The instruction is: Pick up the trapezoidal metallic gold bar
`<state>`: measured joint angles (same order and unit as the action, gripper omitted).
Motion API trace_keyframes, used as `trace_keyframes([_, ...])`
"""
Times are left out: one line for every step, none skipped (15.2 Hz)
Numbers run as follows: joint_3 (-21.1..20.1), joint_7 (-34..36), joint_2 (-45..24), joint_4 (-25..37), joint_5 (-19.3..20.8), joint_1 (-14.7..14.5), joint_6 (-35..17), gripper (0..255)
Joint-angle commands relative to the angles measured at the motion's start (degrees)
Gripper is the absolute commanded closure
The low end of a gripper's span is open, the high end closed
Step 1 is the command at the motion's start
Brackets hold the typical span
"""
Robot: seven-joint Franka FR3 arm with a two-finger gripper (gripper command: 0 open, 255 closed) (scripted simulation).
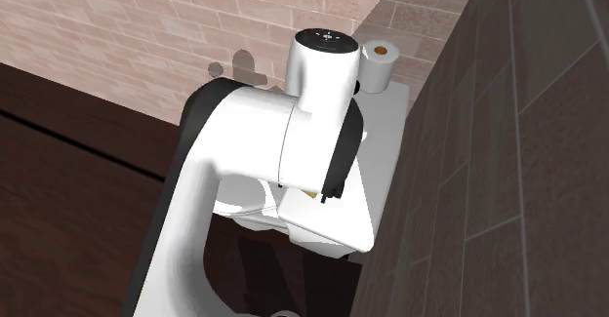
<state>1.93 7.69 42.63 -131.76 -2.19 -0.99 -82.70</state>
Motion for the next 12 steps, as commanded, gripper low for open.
trace_keyframes([0.0,0.0,0.0,0.0,0.0,0.0,0.0,0])
trace_keyframes([-5.1,4.0,-2.8,2.9,4.3,0.3,0.9,0])
trace_keyframes([-10.3,8.0,-6.1,5.8,8.8,0.8,2.2,0])
trace_keyframes([-15.5,12.1,-9.7,8.6,13.6,1.5,4.0,0])
trace_keyframes([-20.7,16.3,-13.8,11.5,18.7,2.2,6.4,0])
trace_keyframes([-25.9,20.7,-18.5,14.3,24.1,3.0,9.4,0])
trace_keyframes([-31.0,25.3,-23.8,17.1,29.8,3.8,13.2,0])
trace_keyframes([-35.9,30.0,-29.8,19.9,35.9,4.3,18.0,0])
trace_keyframes([-36.3,30.8,-30.9,20.4,36.8,4.0,18.9,0])
trace_keyframes([-36.1,31.3,-30.9,19.7,36.7,3.8,18.3,0])
trace_keyframes([-36.0,31.8,-31.0,19.0,36.5,3.7,17.8,0])
trace_keyframes([-36.0,32.2,-31.0,18.3,36.3,3.6,17.2,0])
